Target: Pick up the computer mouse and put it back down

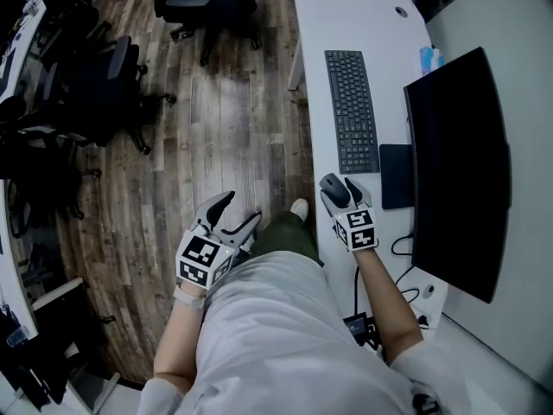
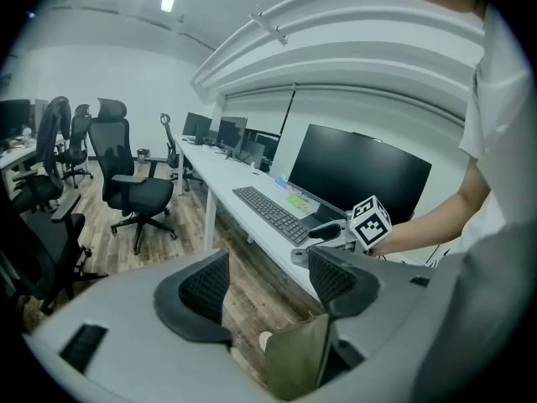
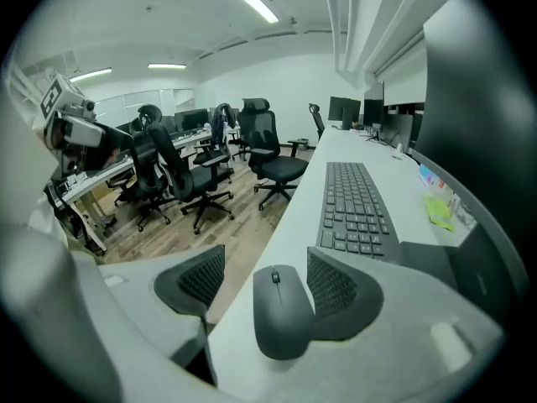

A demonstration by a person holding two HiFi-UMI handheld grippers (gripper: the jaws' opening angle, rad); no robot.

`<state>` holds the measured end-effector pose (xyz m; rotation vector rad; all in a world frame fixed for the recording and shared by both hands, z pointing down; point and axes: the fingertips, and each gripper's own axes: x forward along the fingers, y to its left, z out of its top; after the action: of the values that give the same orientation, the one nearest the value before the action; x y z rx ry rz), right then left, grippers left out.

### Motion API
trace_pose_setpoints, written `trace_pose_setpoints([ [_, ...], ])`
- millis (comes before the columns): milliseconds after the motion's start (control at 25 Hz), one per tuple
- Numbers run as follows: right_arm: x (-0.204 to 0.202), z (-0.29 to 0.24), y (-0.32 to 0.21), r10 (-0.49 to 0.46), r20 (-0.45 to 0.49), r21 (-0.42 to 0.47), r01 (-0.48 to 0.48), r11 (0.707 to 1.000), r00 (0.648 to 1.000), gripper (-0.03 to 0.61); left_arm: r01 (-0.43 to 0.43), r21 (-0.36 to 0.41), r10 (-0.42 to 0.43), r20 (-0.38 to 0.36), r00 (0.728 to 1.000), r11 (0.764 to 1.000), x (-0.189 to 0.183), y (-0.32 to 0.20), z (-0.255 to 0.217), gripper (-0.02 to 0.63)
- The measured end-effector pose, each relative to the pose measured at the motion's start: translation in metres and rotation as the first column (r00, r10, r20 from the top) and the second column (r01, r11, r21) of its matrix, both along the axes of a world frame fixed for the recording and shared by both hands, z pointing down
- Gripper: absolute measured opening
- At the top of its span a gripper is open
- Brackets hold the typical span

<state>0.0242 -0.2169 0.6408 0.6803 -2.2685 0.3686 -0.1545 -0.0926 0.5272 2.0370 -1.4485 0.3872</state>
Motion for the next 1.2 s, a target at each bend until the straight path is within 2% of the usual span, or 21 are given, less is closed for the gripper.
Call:
trace_pose_setpoints([
  [680, -0.078, -0.138, 0.068, -0.091, 0.184, 0.134, 0.067, 0.989, 0.979, 0.301, 0.017, 0.149, -0.014, -0.025, 1.0, 0.989, -0.038, 0.029, -0.045, 0.295],
  [960, -0.106, -0.181, 0.105, -0.143, 0.269, 0.172, 0.098, 0.98, 0.953, 0.301, 0.028, 0.205, -0.022, -0.031, 0.999, 0.978, -0.055, 0.047, -0.068, 0.295],
  [1200, -0.125, -0.212, 0.134, -0.18, 0.345, 0.209, 0.112, 0.972, 0.921, 0.301, 0.042, 0.276, -0.032, -0.042, 0.999, 0.96, -0.066, 0.057, -0.099, 0.295],
])
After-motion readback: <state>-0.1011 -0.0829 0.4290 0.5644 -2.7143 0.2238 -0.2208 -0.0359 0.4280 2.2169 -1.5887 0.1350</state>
